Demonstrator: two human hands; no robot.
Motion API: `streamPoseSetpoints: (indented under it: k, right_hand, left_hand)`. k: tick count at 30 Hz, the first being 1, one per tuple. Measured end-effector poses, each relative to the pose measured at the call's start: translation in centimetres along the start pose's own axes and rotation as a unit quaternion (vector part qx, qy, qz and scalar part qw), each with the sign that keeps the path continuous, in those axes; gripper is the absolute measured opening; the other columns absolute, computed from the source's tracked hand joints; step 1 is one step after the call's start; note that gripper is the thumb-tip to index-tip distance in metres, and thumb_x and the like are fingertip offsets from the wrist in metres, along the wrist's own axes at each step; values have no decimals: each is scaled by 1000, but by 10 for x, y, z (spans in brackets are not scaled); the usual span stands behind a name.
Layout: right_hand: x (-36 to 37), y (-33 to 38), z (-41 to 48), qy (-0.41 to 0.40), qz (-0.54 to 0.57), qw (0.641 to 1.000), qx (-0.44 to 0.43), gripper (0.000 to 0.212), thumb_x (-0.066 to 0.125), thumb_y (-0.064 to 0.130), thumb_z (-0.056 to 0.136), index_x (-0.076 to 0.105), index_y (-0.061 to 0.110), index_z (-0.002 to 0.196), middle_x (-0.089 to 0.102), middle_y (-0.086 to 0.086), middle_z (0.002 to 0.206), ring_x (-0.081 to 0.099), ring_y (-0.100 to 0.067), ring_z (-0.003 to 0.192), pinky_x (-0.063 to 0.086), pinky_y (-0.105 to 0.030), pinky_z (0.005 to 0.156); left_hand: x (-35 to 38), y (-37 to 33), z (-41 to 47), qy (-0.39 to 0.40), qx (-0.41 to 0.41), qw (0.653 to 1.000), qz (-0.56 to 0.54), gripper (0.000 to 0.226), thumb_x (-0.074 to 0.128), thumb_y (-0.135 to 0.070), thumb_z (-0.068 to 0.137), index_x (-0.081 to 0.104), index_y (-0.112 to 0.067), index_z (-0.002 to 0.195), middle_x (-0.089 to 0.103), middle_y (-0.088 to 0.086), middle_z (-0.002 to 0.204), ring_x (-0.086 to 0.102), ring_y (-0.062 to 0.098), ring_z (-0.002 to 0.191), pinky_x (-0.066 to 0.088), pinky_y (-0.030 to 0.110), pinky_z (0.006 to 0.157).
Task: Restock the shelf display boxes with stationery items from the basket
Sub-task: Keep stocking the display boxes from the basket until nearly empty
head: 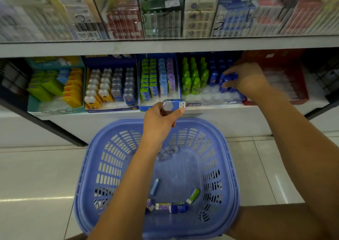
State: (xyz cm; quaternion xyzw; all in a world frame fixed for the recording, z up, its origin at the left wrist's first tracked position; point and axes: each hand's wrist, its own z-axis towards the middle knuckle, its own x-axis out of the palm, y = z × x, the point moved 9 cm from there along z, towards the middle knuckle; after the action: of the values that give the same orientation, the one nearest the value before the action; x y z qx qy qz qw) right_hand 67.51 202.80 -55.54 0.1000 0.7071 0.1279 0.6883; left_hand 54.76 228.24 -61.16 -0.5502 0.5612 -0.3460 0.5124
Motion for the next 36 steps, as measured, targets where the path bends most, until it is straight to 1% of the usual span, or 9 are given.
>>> streamPoseSetpoints:
  k: [3, 7, 10, 13, 19, 22, 24, 30, 36]
  right_hand:
    - [-11, 39, -27, -76, 177, 981, -14, 40, 77, 33, 75, 67, 4, 100, 64, -10, 86, 58, -13, 67, 47, -25, 67]
    - [49, 133, -81, 144, 331, 933, -11, 54, 71, 65, 63, 65, 22, 94, 71, 2, 81, 69, -7, 63, 59, -24, 64]
    - [66, 173, -99, 118, 353, 927, -42, 46, 78, 51, 66, 63, 26, 101, 68, 11, 82, 67, -1, 74, 54, -18, 71]
    - [70, 187, -100, 74, 371, 924, -63, 40, 73, 34, 80, 65, 18, 116, 62, 19, 79, 61, 8, 73, 47, -6, 67]
    - [60, 228, -80, 21, 336, 933, -127, 25, 66, 24, 87, 59, 20, 111, 62, 7, 95, 60, -3, 81, 48, -13, 70]
    - [58, 264, -60, -6, 248, 948, -198, 24, 66, 18, 88, 62, 16, 111, 61, -2, 104, 57, -10, 86, 48, -12, 79]
    - [68, 288, -49, -1, 158, 957, -244, 28, 64, 15, 88, 62, 14, 117, 59, -8, 113, 56, -18, 98, 47, -23, 90]
    - [105, 312, -35, 82, 22, 958, -273, 23, 64, 12, 88, 62, 9, 111, 63, -12, 112, 59, -24, 100, 48, -34, 89]
    - [110, 315, -40, 83, -11, 954, -289, 26, 63, 15, 89, 65, 7, 113, 62, -13, 114, 58, -26, 104, 46, -34, 91]
  left_hand:
    - [-19, -9, -5, -85, 66, 991, 82, 32, 75, -28, 80, 45, -22, 70, 54, -6, 60, 49, 3, 50, 40, 10, 49]
    - [-39, -19, -14, -169, 126, 972, 106, 29, 74, -16, 79, 47, -25, 79, 53, -14, 66, 50, -2, 56, 38, 5, 51]
    - [-55, -23, -18, -205, 160, 960, 104, 30, 69, -13, 82, 41, -26, 77, 51, -10, 67, 50, 0, 57, 38, 10, 49]
    - [-74, -25, -20, -242, 194, 941, 136, 20, 68, -16, 85, 48, -15, 89, 49, -3, 91, 50, 9, 77, 43, 24, 64]
    - [-113, -10, -9, -207, 192, 957, 61, 36, 64, -11, 89, 49, -19, 121, 56, -18, 110, 54, -8, 95, 45, 8, 80]
    - [-132, 15, 7, -182, 139, 948, 220, 49, 60, -18, 92, 42, -15, 137, 47, 2, 140, 45, 14, 123, 40, 20, 95]
    - [-139, 31, 15, -157, 109, 921, 340, 57, 59, -18, 91, 36, -8, 142, 35, 8, 149, 32, 24, 137, 32, 34, 110]
    - [-143, 39, 20, -148, 130, 902, 383, 58, 61, -15, 88, 39, -4, 141, 37, 11, 146, 27, 29, 138, 26, 39, 114]
    - [-143, 39, 22, -154, 135, 904, 375, 56, 59, -16, 89, 39, -3, 140, 37, 12, 145, 26, 29, 138, 26, 38, 113]
